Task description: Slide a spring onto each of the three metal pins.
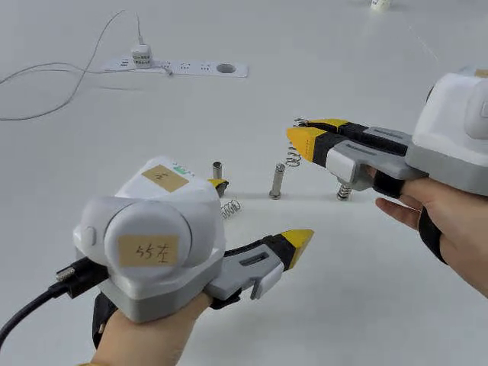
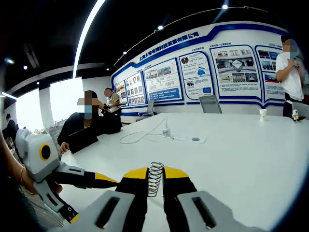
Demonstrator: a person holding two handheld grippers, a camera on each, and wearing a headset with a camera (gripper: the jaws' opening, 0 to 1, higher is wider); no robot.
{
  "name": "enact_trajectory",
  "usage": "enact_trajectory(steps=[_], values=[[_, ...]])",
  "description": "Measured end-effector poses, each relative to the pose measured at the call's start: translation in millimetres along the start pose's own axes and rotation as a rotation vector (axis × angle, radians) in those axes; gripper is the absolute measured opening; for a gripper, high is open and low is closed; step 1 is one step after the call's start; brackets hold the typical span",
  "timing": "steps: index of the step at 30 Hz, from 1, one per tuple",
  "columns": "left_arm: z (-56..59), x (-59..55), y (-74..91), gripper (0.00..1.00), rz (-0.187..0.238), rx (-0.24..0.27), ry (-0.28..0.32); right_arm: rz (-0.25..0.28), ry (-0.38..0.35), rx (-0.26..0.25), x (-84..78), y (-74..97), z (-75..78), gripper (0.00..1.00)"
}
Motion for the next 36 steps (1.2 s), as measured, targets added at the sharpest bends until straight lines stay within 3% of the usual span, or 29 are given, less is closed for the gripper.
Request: enact_trajectory(steps=[11, 21, 36], values=[[-6.0, -2.4, 1.4, 0.80, -0.015, 0.025, 0.021, -0.010, 0.046, -0.025, -9.1, -20.8, 7.5, 0.12], [-10.0, -3.4, 1.6, 0.87, -0.015, 0.045, 0.039, -0.038, 0.029, -0.047, -21.6, -31.6, 11.3, 0.12], [-12.2, -4.5, 2.0, 0.85, -0.024, 0.050, 0.050, -0.035, 0.055, -0.055, -24.9, -33.3, 13.0, 0.12]])
Point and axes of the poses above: the centre of the closed fingertips' face, and the gripper's own axes: y roughly backward along the fingers, z roughly to its right, x roughly out of its top, the point moved 8 cm from there along y, roughly backward along the fingers, and after that the axes turned 7 degrees about -x, right-handed, at the moved point
